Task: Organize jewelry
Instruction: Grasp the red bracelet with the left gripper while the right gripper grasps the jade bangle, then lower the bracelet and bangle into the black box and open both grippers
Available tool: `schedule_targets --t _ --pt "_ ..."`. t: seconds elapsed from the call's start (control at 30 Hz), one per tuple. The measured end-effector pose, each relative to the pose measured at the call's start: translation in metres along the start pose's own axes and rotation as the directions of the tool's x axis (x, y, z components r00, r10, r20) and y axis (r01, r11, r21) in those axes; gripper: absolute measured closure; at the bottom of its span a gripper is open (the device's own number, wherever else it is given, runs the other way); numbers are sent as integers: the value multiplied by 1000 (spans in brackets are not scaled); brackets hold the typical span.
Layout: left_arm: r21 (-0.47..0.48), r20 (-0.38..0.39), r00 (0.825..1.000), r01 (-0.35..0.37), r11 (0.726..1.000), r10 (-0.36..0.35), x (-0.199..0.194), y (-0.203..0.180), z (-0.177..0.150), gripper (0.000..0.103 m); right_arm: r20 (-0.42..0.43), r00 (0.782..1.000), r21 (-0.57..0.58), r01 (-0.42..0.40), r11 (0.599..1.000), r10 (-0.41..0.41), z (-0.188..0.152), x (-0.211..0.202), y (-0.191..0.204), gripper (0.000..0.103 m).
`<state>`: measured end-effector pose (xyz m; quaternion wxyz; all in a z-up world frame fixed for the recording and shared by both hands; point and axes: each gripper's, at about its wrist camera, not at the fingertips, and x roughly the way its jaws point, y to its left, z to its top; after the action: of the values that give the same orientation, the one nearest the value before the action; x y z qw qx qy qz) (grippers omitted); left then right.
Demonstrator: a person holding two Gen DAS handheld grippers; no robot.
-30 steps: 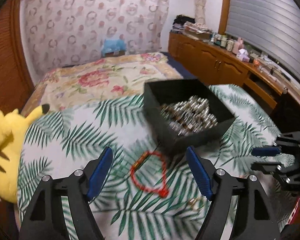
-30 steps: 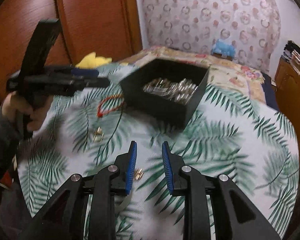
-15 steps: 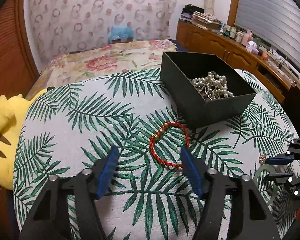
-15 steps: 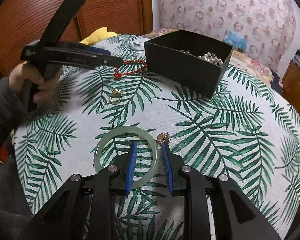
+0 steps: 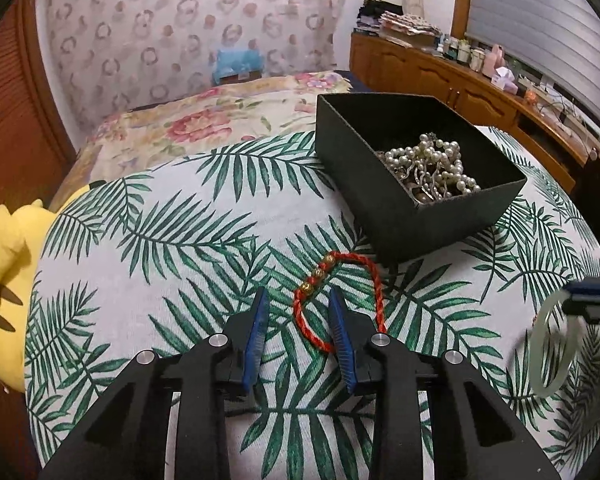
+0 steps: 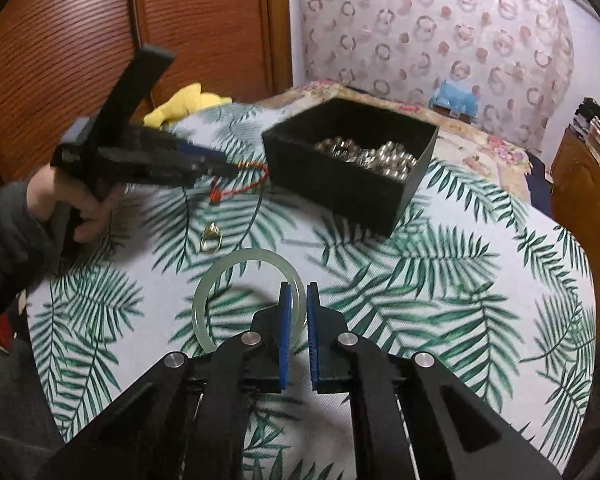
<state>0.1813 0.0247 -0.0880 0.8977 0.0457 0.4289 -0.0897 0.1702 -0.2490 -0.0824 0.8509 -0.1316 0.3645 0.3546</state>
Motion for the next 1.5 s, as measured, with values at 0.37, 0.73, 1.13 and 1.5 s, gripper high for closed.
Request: schedule_targets --t 0.37,0.73,1.13,1.5 --pt "15 24 1000 -6 1000 6 3 -7 1 95 43 999 19 22 1000 -23 22 1 -20 94" --pt "-17 82 997 13 1000 -12 -25 -1 8 100 102 993 16 51 999 -53 46 -8 -37 94" --pt "-15 192 981 1 1000 2 -67 -3 29 100 160 981 -1 115 993 -113 82 -7 -56 94" --pt "0 252 968 -4 1000 4 -79 -9 52 100 149 982 26 112 993 -115 105 25 -70 94"
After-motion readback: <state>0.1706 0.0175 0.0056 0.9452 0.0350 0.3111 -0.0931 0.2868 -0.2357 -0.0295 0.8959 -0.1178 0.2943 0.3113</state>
